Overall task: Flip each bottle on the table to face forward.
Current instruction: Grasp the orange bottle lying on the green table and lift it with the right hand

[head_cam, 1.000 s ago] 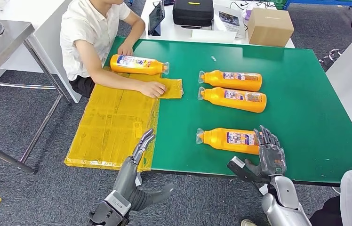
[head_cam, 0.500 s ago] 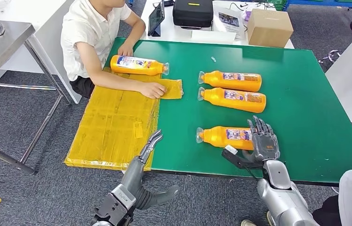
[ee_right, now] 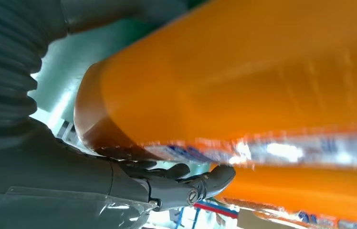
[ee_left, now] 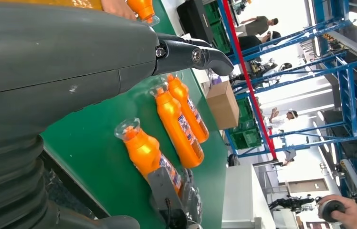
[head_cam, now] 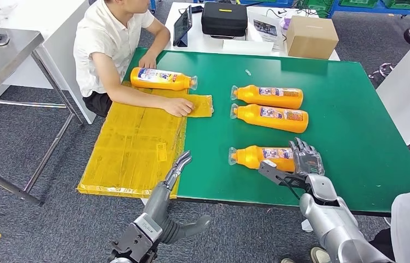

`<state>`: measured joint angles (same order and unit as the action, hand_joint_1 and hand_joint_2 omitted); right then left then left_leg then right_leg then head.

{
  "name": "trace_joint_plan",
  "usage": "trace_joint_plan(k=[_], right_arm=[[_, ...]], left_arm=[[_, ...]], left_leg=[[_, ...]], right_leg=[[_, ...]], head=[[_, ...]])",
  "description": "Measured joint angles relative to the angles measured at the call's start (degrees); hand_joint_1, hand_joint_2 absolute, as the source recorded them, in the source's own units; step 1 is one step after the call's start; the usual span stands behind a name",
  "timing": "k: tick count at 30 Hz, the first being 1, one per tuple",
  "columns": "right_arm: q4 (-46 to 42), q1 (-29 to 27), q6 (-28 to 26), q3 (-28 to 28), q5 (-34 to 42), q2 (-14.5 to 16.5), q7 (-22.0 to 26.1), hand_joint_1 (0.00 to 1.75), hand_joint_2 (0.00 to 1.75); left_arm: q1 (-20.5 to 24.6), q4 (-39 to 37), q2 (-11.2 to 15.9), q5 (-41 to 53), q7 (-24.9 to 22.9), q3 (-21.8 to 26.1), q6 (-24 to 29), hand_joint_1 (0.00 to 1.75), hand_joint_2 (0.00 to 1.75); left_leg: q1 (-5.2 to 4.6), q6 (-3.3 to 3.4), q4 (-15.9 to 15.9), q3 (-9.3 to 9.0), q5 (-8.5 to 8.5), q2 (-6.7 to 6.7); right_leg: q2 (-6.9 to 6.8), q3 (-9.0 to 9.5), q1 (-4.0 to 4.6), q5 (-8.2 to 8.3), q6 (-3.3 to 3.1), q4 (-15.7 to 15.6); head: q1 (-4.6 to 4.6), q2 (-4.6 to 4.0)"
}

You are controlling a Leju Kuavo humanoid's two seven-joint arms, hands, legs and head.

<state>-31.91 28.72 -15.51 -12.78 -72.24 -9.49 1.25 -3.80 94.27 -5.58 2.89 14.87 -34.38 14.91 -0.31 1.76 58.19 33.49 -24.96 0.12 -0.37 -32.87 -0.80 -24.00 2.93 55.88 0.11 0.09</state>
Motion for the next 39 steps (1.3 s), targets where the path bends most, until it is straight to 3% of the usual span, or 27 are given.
trace_joint_plan(k=[4,5,9,15,25,33,39], right_arm=[[0.1,0.1,0.4,-0.1,0.1,0.0,0.1,1.71,1.75],[0.1,0.1,0.5,-0.1,0.3,-0.1,0.3,1.75,1.75],[0.0,-0.1,1.0,-0.1,3.9,-0.3,5.1,1.75,1.75],[-3.4,-2.7,4.7,2.4,21.7,0.2,17.1,1.75,1.75],[-14.8,-10.8,8.0,4.3,34.2,2.1,20.9,1.75,1.75],[-31.1,-19.5,6.1,3.4,43.0,6.7,20.2,1.75,1.75],[-40.0,-24.7,5.2,-1.9,48.1,10.2,23.5,1.75,1.75]], left_arm=[[0.0,0.0,0.0,0.1,-0.2,0.0,-0.1,0.00,1.75],[0.0,0.0,0.0,0.1,-0.2,0.0,-0.1,0.00,1.75],[0.0,0.0,-0.2,0.0,-0.2,0.0,-0.6,0.00,1.75],[0.1,-0.2,-0.2,-0.6,0.8,0.0,-1.0,0.00,1.75],[-1.1,-0.4,0.0,-3.7,2.6,-0.1,0.8,0.00,1.75],[-2.1,-2.8,-0.3,-15.4,4.4,0.8,5.9,0.00,1.75],[-1.6,-7.8,-1.0,-28.6,0.8,2.4,4.9,0.00,1.75]], left_leg=[[0.00,0.02,0.0,0.00,0.02,-0.03],[0.00,0.02,0.0,0.00,0.02,-0.03],[0.01,0.01,0.0,-0.02,0.01,-0.03],[0.08,-0.15,0.0,-0.21,-0.30,0.44],[0.22,-0.15,0.0,-0.53,-0.52,0.63],[0.22,-0.18,0.0,0.10,-0.42,0.49],[0.22,-0.20,0.0,0.56,-0.37,0.38]], right_leg=[[-0.01,0.03,0.00,0.08,0.12,0.0],[-0.01,0.03,0.00,0.10,0.16,0.0],[-0.01,0.05,0.01,0.07,0.22,0.0],[0.40,0.57,0.08,0.08,0.19,0.0],[0.55,0.90,0.19,-0.09,0.00,0.0],[0.44,0.42,0.19,-0.09,0.00,0.1],[0.35,0.03,0.19,-0.10,0.00,0.1]], head=[[0.01,0.00],[0.00,0.00],[0.00,0.00],[0.01,0.00],[0.01,0.00],[-0.02,0.00],[-0.02,0.00]])
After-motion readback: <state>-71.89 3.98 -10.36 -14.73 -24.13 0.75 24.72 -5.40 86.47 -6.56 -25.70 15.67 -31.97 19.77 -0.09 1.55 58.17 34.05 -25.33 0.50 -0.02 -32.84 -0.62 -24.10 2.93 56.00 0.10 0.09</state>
